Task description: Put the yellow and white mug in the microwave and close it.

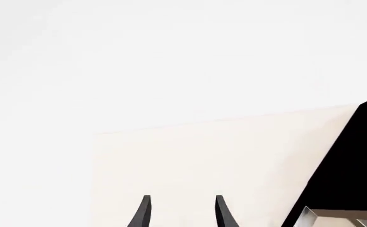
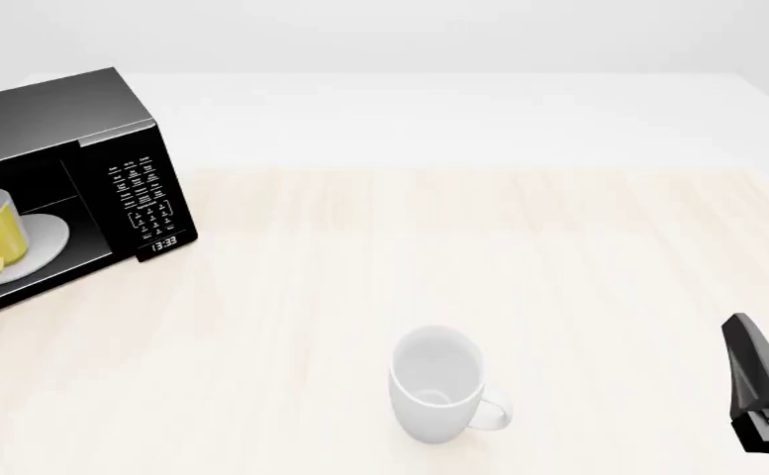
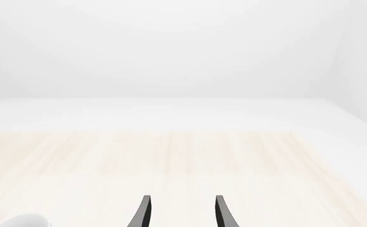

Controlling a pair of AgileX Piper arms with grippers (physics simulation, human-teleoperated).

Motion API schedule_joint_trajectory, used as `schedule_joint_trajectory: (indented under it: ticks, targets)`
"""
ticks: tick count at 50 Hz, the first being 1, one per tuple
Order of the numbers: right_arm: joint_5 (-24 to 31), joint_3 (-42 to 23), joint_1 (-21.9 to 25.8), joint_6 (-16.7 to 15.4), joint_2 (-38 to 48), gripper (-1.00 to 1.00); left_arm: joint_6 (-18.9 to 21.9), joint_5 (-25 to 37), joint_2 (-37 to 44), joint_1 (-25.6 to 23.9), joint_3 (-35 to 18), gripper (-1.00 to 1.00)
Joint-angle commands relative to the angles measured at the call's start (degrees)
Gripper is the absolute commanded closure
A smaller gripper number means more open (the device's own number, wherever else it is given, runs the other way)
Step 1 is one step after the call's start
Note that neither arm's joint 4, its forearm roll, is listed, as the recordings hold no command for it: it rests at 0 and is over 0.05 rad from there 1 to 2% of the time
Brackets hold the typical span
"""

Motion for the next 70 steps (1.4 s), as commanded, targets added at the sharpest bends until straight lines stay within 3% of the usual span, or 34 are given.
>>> schedule_joint_trajectory:
  ticks: [1,26,70]
  targets:
    - [0.00,0.00,0.00,-0.02,0.01,-1.00,1.39,-1.19,1.63,-1.29,0.95,-1.00]
    - [0.00,0.00,0.01,-0.01,0.00,-1.00,3.92,-2.11,1.42,-6.58,3.67,-1.00]
    - [0.00,0.00,-0.01,0.01,0.00,-1.00,3.60,-4.35,3.13,-16.22,6.10,-1.00]
